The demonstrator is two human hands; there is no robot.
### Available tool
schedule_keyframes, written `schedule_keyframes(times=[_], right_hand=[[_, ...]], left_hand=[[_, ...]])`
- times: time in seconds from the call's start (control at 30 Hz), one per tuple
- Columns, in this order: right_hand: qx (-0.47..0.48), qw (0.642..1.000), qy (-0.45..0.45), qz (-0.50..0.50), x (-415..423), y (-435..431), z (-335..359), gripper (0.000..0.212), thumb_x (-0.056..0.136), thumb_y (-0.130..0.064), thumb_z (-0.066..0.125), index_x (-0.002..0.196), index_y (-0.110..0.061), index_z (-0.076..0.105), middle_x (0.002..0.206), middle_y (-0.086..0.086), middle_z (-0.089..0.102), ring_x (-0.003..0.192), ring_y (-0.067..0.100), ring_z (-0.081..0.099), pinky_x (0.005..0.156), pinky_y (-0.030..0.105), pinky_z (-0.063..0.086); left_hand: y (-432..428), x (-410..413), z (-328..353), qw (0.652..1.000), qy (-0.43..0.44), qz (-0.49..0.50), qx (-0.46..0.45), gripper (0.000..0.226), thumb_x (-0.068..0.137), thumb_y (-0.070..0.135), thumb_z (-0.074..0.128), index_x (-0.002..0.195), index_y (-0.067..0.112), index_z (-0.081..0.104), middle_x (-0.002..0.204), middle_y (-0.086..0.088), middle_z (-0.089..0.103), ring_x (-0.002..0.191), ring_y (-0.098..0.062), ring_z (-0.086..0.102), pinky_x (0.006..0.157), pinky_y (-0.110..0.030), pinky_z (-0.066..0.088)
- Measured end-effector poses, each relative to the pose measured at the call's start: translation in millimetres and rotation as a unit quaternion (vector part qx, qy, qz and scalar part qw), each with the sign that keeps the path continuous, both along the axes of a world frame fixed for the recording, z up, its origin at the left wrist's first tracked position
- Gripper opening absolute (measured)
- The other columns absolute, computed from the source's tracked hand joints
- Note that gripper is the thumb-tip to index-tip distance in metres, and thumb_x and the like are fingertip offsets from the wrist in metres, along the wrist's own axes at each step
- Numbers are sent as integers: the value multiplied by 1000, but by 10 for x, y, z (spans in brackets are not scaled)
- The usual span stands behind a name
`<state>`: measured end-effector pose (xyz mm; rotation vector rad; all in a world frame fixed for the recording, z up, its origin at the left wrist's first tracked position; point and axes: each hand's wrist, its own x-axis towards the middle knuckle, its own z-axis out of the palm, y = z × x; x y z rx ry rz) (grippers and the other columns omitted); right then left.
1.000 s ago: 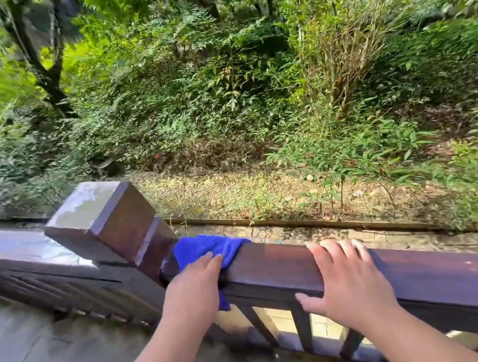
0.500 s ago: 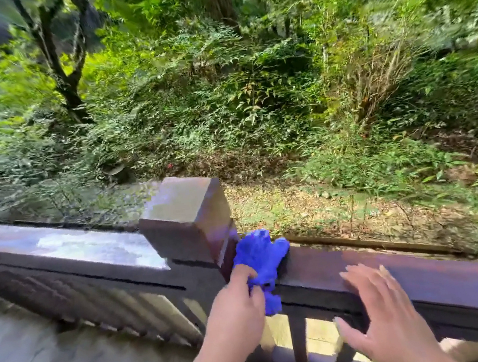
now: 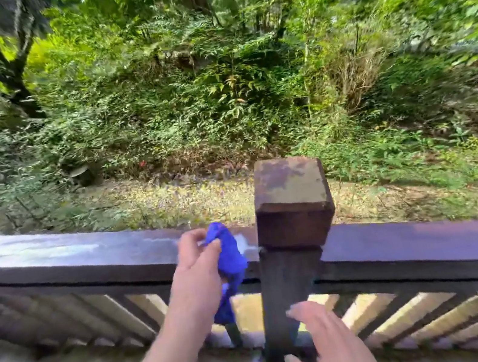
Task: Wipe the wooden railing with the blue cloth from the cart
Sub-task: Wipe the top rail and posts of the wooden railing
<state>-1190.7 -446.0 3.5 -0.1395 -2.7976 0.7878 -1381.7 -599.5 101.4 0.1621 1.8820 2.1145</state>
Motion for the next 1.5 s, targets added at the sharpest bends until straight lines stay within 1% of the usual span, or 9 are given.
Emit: schedule_keyframes(times=[0.17,0.3,0.43,0.83,0.97,1.13,1.23,1.43,1.5], right_hand=[[3,1000,-20,14,-242,-174,-104,76,51,-64,89,116,-31,68,105,-10,73,93,2,71,79,12,50],[-1,999,4,47,-428,-229,-287,69,70,-64,59,133,-37,49,128,-14,60,110,0,60,90,11,47],[32,998,8,60,-777,-320,-364,61,75,-62,56,122,-26,71,120,-4,69,113,9,62,90,18,52],[52,990,118,-48,-1599,-805,-27,38,78,-29,73,112,-15,62,116,4,62,113,28,59,107,32,43],[80,984,74,-138,-1869,-925,114,71,78,-48,75,135,-15,50,137,6,54,132,29,50,116,39,38],[163,959,-141,-185,-2322,-786,237,125,69,-84,62,162,-19,7,169,6,17,155,23,4,123,33,-5],[189,948,-201,-161,-2503,-695,223,131,63,-92,52,161,-22,-1,169,6,13,157,26,-1,126,44,-3],[165,953,-203,-151,-2524,-619,37,130,60,-97,42,159,-17,16,166,9,23,156,26,8,128,45,-3],[160,958,-181,-152,-2511,-608,-6,127,61,-96,44,157,-18,19,165,8,25,155,25,9,127,44,-4]], left_hand=[[430,-352,-367,947,141,-217,-189,35,93,44,46,128,40,50,129,9,62,121,-9,54,108,-41,38],[503,-684,-658,761,357,-325,-434,32,103,31,37,128,16,52,137,-6,53,132,-25,42,108,-43,33],[363,-854,-757,677,450,-364,-455,43,101,36,37,138,17,47,151,0,44,146,-20,25,117,-46,25],[-213,-1406,-869,677,453,-414,-406,53,98,41,28,147,27,41,160,12,26,147,-4,11,118,-24,1],[-607,-1642,-819,664,460,-431,-403,51,99,36,31,149,27,37,161,10,24,148,-8,13,119,-29,6],[-1099,-1950,-745,671,451,-437,-395,50,101,32,32,150,25,36,161,11,23,148,-5,11,121,-29,7],[-1292,-2048,-723,684,440,-432,-390,49,101,32,33,149,26,39,160,13,24,147,-3,12,121,-28,8],[-1405,-2092,-720,702,440,-386,-405,43,98,31,44,140,31,52,156,12,35,144,-3,22,112,-12,0],[-1382,-2020,-749,687,458,-377,-419,39,97,36,48,136,37,54,159,6,30,146,-13,23,116,-22,3]])
